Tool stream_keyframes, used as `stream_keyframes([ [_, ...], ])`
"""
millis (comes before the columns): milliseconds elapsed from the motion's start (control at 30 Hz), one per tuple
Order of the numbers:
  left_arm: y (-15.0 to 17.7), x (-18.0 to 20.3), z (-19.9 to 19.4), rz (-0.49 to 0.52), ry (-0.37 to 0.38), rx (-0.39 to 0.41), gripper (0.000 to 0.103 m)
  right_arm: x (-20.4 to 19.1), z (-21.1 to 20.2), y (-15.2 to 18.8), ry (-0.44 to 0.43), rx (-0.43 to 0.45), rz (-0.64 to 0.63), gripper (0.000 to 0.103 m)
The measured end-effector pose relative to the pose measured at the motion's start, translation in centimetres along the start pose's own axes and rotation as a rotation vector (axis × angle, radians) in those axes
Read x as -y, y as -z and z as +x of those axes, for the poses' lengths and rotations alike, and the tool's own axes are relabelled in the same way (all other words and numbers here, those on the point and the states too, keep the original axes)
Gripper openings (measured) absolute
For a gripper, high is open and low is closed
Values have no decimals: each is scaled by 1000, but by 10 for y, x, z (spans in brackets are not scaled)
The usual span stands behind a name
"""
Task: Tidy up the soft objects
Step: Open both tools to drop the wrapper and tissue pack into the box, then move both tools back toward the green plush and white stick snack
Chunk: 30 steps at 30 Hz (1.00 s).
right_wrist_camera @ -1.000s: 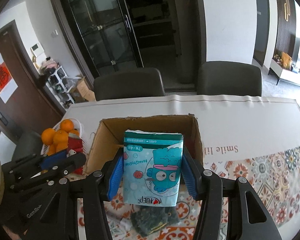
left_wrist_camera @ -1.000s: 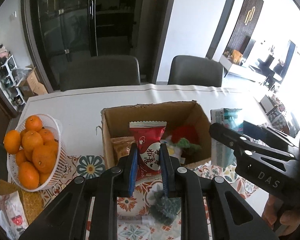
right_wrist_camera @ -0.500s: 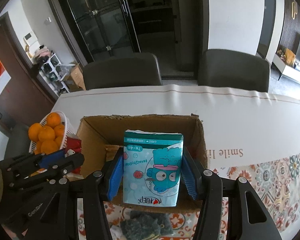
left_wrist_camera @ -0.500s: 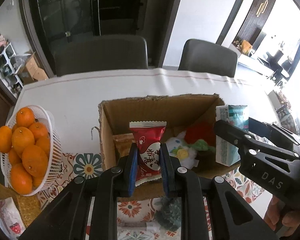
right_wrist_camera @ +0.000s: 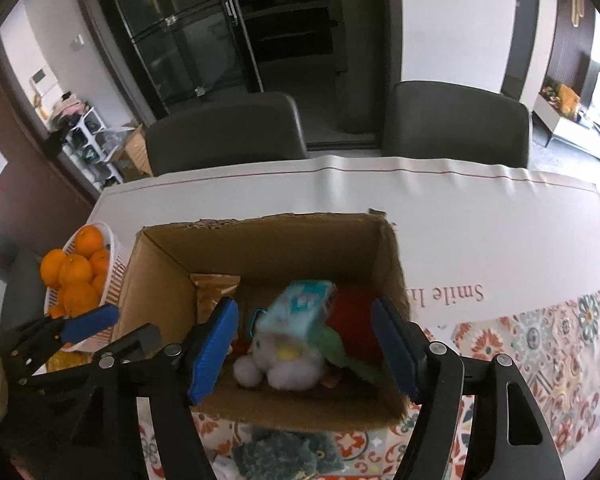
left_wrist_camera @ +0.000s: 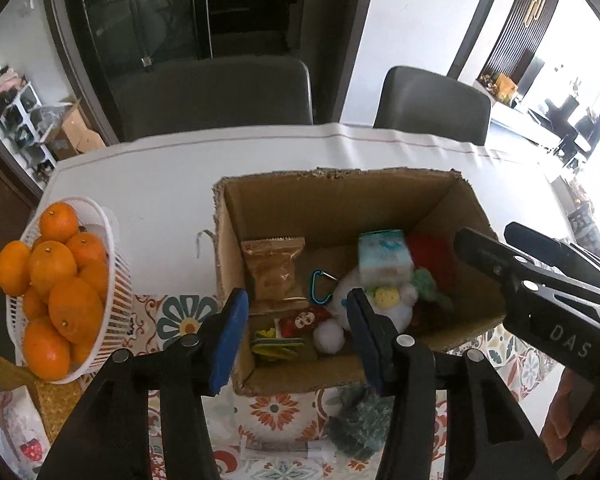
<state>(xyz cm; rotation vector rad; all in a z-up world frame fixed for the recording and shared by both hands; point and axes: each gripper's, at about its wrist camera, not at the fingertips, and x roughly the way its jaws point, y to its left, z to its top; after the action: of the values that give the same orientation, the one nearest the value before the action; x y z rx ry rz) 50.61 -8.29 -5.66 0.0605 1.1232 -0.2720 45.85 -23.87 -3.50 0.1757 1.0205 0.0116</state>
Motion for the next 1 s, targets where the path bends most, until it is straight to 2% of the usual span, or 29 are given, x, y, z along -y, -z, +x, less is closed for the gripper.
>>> stream_keyframes([
  [267, 16, -1, -35, 12, -14, 77, 51, -5, -30, 17, 5, 63, 12, 70],
  [533, 34, -3, -64, 24, -10, 123, 52, -18, -60, 36, -8, 108, 1, 70],
  [1000, 73, -9, -84, 63, -13, 139, 53, -35, -78, 79, -8, 105, 10, 70],
])
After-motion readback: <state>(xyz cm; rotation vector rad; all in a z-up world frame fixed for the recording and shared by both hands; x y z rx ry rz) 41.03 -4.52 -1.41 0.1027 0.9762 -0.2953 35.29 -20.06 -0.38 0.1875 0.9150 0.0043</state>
